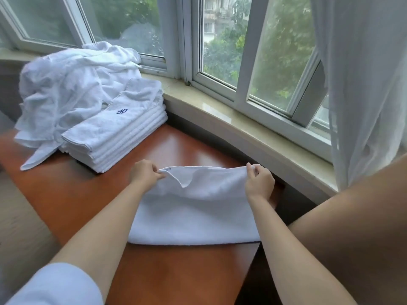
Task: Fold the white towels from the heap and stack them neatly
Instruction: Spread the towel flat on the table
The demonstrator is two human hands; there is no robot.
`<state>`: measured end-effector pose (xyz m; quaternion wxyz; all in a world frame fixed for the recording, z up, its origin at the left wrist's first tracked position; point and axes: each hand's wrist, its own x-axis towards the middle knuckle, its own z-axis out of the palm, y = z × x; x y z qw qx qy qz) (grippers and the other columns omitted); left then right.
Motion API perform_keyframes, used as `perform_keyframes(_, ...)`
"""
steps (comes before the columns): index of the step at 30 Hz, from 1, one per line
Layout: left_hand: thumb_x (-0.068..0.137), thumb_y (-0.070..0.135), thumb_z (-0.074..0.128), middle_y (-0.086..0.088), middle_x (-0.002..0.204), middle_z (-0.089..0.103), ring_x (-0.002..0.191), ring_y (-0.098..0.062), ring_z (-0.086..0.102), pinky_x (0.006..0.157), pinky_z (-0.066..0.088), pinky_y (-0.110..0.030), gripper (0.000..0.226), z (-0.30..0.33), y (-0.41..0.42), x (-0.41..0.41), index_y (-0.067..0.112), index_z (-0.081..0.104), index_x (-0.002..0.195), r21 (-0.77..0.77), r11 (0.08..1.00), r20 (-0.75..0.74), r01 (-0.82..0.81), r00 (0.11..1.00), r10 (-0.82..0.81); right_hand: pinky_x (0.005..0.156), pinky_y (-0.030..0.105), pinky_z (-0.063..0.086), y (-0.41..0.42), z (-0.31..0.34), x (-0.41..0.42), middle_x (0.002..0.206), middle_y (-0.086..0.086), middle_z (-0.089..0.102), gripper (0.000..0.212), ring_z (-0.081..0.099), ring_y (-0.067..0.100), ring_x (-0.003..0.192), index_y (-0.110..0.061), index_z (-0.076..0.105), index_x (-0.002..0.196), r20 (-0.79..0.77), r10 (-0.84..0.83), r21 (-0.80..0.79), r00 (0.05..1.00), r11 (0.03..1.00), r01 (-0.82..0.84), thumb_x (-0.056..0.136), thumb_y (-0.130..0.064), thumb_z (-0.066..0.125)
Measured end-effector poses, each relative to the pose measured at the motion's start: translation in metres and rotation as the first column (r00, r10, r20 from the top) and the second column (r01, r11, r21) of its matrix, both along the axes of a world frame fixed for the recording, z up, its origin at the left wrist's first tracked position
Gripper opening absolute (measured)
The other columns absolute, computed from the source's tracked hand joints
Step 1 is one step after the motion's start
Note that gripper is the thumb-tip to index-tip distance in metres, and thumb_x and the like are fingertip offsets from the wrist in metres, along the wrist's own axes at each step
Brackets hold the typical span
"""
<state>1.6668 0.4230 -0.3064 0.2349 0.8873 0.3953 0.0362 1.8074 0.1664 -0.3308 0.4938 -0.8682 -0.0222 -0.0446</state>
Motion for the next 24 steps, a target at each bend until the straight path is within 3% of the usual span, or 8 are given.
perform_keyframes(5, 0.071, 0.010, 0.074, -0.008, 0.076, 0.066, 0.069, -0.022, 0.065, 0.057, 0.046, -0.023, 0.008, 0.049, 0.006, -0.046, 0.007, 0.070, 0.077, -0.014, 0.994, -0.229, 0.113, 0.967, -0.113, 0.066, 0.030, 0.030, -0.009, 0.046, -0.015, 0.074, 0.004, 0.054, 0.030, 0.047, 0.022, 0.073, -0.011, 0.056, 0.076, 0.089, -0.042, 0.115, 0.995, 0.993, 0.032, 0.101, -0.027, 0.049)
perform_keyframes(8, 0.073, 0.011, 0.072, -0.007, 0.074, 0.065, 0.066, -0.014, 0.059, 0.055, 0.043, -0.021, 0.010, 0.074, 0.004, -0.072, 0.007, 0.074, 0.083, 0.023, 0.988, -0.315, 0.151, 0.939, -0.136, 0.068, 0.028, 0.029, -0.017, 0.066, -0.027, 0.079, 0.006, 0.057, 0.031, 0.049, 0.022, 0.076, -0.008, 0.060, 0.080, 0.097, -0.069, 0.156, 0.993, 0.986, 0.053, 0.102, -0.026, 0.047)
perform_keyframes(10, 0.074, 0.016, 0.075, -0.009, 0.070, 0.064, 0.063, -0.013, 0.053, 0.047, 0.037, -0.018, 0.009, 0.091, 0.002, -0.090, 0.011, 0.069, 0.069, 0.050, 0.990, -0.310, 0.135, 0.944, -0.113, 0.069, 0.027, 0.029, -0.023, 0.076, -0.033, 0.086, 0.011, 0.059, 0.033, 0.050, 0.025, 0.080, -0.002, 0.064, 0.087, 0.098, -0.087, 0.168, 0.991, 0.983, 0.070, 0.102, -0.025, 0.046)
perform_keyframes(12, 0.072, 0.018, 0.080, -0.002, 0.052, 0.053, 0.055, -0.015, 0.046, 0.038, 0.030, -0.017, 0.032, 0.104, 0.002, -0.108, 0.015, 0.055, 0.052, 0.024, 0.997, -0.195, 0.069, 0.979, -0.064, 0.068, 0.028, 0.028, -0.031, 0.083, -0.038, 0.085, 0.012, 0.057, 0.034, 0.048, 0.026, 0.079, 0.001, 0.064, 0.090, 0.087, -0.111, 0.200, 0.990, 0.975, 0.092, 0.102, -0.026, 0.046)
perform_keyframes(15, 0.072, 0.008, 0.084, 0.001, 0.043, 0.043, 0.046, -0.014, 0.041, 0.045, 0.034, -0.019, 0.039, 0.116, 0.005, -0.131, 0.010, 0.051, 0.050, -0.260, 0.965, 0.208, -0.034, 0.974, 0.090, 0.066, 0.028, 0.029, -0.044, 0.090, -0.047, 0.075, 0.011, 0.053, 0.035, 0.045, 0.026, 0.074, 0.000, 0.060, 0.082, 0.041, -0.161, 0.282, 0.986, 0.949, 0.143, 0.102, -0.026, 0.047)
perform_keyframes(18, 0.076, -0.005, 0.076, -0.007, 0.064, 0.061, 0.060, -0.018, 0.059, 0.065, 0.050, -0.026, 0.014, 0.129, 0.000, -0.150, 0.000, 0.064, 0.074, -0.542, 0.839, 0.508, 0.049, 0.814, 0.281, 0.065, 0.031, 0.030, -0.054, 0.098, -0.054, 0.061, 0.006, 0.041, 0.044, 0.039, 0.025, 0.069, -0.009, 0.041, 0.061, 0.028, -0.178, 0.323, 0.984, 0.933, 0.159, 0.101, -0.027, 0.047)
perform_keyframes(22, 0.079, -0.010, 0.068, 0.001, 0.063, 0.071, 0.057, -0.007, 0.068, 0.053, 0.053, -0.015, 0.020, 0.146, -0.010, -0.170, 0.006, 0.073, 0.069, -0.631, 0.754, 0.675, 0.181, 0.607, 0.420, 0.068, 0.029, 0.030, -0.055, 0.112, -0.063, 0.070, 0.005, 0.048, 0.036, 0.044, 0.025, 0.075, -0.007, 0.046, 0.076, 0.018, -0.160, 0.373, 0.987, 0.917, 0.142, 0.103, -0.031, 0.042)
perform_keyframes(24, 0.081, -0.012, 0.066, 0.002, 0.063, 0.071, 0.057, -0.006, 0.068, 0.053, 0.053, -0.014, 0.018, 0.149, -0.012, -0.179, 0.004, 0.071, 0.074, -0.643, 0.740, 0.692, 0.195, 0.563, 0.452, 0.067, 0.029, 0.029, -0.055, 0.116, -0.065, 0.068, 0.000, 0.045, 0.034, 0.044, 0.025, 0.075, -0.008, 0.045, 0.080, 0.042, -0.150, 0.383, 0.988, 0.916, 0.122, 0.103, -0.032, 0.040)
